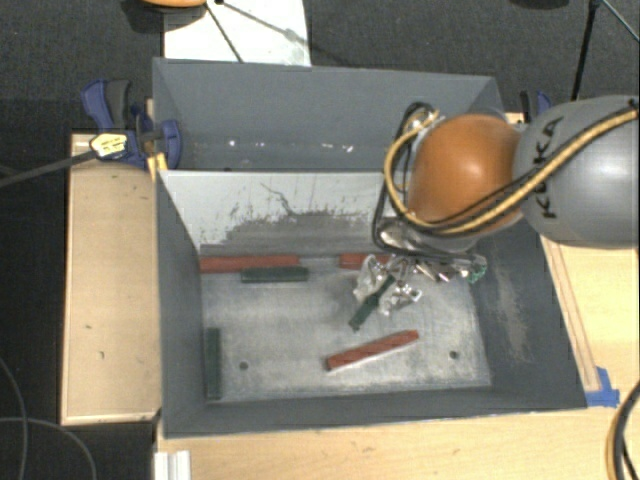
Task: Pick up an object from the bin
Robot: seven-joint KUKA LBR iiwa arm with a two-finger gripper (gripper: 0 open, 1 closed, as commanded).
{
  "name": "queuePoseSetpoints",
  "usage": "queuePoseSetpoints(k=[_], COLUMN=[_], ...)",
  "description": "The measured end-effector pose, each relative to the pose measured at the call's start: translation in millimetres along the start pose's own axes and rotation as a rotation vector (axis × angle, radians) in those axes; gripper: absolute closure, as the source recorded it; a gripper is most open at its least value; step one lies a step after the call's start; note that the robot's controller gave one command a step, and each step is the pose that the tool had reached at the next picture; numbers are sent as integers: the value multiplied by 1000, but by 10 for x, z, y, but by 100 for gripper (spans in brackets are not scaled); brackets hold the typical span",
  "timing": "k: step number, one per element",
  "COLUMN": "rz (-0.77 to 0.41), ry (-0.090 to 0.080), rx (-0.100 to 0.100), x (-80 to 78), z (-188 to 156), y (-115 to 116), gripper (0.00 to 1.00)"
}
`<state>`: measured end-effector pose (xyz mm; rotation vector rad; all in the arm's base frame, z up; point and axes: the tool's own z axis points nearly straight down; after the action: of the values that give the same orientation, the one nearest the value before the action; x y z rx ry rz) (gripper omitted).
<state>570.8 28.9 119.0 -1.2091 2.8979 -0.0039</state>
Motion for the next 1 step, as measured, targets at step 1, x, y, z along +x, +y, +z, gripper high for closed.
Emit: queuePoseSetpoints(k=[1], rz=[-57], ry=[-2], rx=[-3], x=[763], z=[-1997], y=[-52], gripper=[100])
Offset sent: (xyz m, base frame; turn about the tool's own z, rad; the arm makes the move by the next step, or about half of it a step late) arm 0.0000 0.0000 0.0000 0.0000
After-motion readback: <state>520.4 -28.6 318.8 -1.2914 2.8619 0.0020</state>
